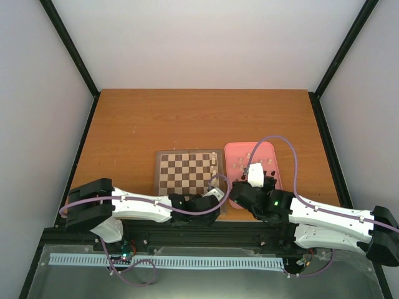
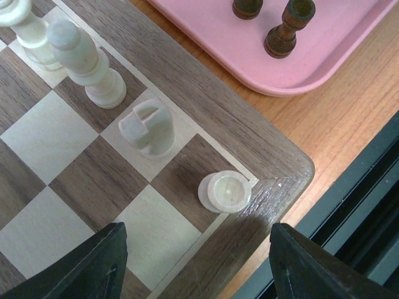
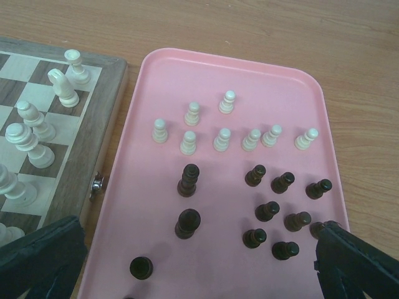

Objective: Set up the chess pieces on the board
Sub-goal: Adjust the chess piece on the chessboard.

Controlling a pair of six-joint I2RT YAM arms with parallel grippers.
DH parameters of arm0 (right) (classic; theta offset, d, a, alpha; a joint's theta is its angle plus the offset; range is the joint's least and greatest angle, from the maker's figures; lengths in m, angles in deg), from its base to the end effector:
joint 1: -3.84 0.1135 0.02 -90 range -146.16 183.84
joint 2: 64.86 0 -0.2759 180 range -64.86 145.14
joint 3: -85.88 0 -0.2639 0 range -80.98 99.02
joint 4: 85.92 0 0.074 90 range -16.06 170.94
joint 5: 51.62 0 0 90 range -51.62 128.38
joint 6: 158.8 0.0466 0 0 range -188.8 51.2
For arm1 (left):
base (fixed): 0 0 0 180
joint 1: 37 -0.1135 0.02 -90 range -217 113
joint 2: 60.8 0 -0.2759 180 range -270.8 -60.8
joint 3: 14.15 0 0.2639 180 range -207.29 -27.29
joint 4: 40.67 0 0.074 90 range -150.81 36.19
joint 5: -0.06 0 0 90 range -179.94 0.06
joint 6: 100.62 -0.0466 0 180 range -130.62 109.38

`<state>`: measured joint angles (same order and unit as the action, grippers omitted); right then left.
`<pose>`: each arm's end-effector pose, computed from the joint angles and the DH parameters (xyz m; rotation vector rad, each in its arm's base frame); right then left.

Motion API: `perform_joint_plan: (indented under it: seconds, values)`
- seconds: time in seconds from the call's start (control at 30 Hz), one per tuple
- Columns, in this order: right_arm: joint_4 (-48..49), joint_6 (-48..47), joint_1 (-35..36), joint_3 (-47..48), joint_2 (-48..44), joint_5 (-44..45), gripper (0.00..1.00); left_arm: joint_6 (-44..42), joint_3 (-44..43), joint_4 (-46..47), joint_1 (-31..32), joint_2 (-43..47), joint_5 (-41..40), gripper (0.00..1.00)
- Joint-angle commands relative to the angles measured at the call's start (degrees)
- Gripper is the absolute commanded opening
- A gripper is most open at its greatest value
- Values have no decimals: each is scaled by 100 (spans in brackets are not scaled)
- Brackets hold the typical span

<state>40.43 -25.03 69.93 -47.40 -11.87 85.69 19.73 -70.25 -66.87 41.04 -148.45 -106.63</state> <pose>0.0999 0.1408 0.2136 -0.1705 2.1920 -0.0694 0.0746 -0.2877 0.1507 0.9343 2.3821 -0.3800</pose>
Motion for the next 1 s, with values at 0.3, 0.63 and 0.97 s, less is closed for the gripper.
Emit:
perform_joint_plan:
  seconds: [0.3,0.63,0.97]
  values:
    - [96,57,8,-27,-79,129,100,60,-167,167,79,-9,-362,65]
    - [105,45,5,-24,-70,121,100,24,-180,365,80,-158,-174,65]
    - [122,23,1,-36,-96,112,100,68,-230,444,80,-282,-332,65]
